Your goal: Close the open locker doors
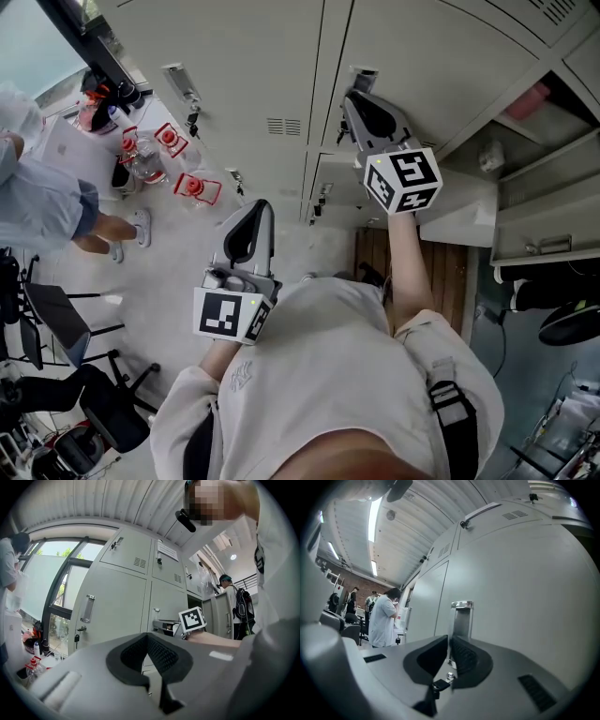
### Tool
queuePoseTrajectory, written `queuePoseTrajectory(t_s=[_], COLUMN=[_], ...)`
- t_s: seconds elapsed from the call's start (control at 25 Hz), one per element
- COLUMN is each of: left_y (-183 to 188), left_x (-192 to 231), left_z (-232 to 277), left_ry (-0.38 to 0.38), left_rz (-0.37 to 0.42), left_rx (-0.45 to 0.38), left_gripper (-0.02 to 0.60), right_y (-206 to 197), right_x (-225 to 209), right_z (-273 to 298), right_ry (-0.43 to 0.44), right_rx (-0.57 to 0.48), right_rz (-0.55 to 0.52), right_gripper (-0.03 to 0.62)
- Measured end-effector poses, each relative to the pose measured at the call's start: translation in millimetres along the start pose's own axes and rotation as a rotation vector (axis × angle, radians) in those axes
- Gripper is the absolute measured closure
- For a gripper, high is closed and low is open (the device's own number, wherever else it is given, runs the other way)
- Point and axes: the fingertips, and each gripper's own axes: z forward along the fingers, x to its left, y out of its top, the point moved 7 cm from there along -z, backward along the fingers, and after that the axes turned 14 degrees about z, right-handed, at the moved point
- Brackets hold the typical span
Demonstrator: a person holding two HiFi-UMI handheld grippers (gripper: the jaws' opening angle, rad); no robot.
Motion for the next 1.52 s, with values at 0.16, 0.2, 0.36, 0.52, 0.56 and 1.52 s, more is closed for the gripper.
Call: queuePoseTrajectory(t_s=[0.16,0.2,0.36,0.52,0.56,1.52], left_y=[0.1,0.2,-1.0,-2.3,-2.4,-4.8], left_x=[1.3,1.6,2.9,3.9,4.1,-26.2], left_z=[-0.5,-0.3,-0.2,0.1,0.1,29.1], left_ry=[0.004,0.004,0.006,0.004,0.002,-0.177], left_rz=[0.000,0.000,-0.004,-0.006,-0.006,-0.020], left_rx=[-0.003,-0.004,-0.004,0.000,0.002,0.003], left_gripper=[0.589,0.589,0.589,0.589,0.589,0.589], right_y=[0.1,0.3,0.3,0.2,0.4,28.8], right_x=[-2.8,-3.4,-4.0,-3.9,-3.7,9.7], right_z=[4.2,5.1,5.5,5.8,5.8,-121.9], right_ry=[-0.014,-0.017,-0.018,-0.023,-0.025,-0.123], right_rx=[0.005,0.006,0.002,-0.002,-0.002,-0.130], right_rz=[-0.005,-0.005,-0.003,-0.007,-0.007,-0.020], right_gripper=[0.563,0.563,0.568,0.568,0.568,0.568])
